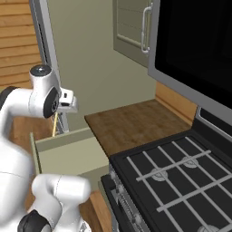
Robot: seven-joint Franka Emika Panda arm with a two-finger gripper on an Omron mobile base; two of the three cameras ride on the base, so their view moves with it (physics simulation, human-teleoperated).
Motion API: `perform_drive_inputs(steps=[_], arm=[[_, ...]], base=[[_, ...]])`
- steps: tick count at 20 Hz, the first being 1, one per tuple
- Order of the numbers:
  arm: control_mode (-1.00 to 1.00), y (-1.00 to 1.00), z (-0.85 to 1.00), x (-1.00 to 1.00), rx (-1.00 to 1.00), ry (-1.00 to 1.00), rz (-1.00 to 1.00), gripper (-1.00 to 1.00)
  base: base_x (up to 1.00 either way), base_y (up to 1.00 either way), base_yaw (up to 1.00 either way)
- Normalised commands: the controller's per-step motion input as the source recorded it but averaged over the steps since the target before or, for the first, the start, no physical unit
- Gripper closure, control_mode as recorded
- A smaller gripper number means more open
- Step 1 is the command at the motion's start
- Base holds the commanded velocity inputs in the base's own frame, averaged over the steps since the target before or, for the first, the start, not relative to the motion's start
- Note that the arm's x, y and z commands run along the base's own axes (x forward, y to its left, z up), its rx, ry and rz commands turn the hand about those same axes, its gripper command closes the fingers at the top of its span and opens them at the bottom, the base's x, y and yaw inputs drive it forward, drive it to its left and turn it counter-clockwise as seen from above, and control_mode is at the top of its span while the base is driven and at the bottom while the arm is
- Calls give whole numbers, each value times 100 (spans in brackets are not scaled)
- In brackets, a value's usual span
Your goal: Take a straw from the drawer in front and place it inside the glass cup on the dining counter.
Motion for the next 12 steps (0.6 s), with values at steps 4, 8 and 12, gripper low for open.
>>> perform_drive_inputs(steps=[4,8,12], arm=[[100,-4,0,-9,0,0,0,100],[100,0,0,0,0,0,0,100],[100,0,0,0,0,0,0,100]], base=[[-69,-6,-1],[-100,2,-1],[-100,49,11]])
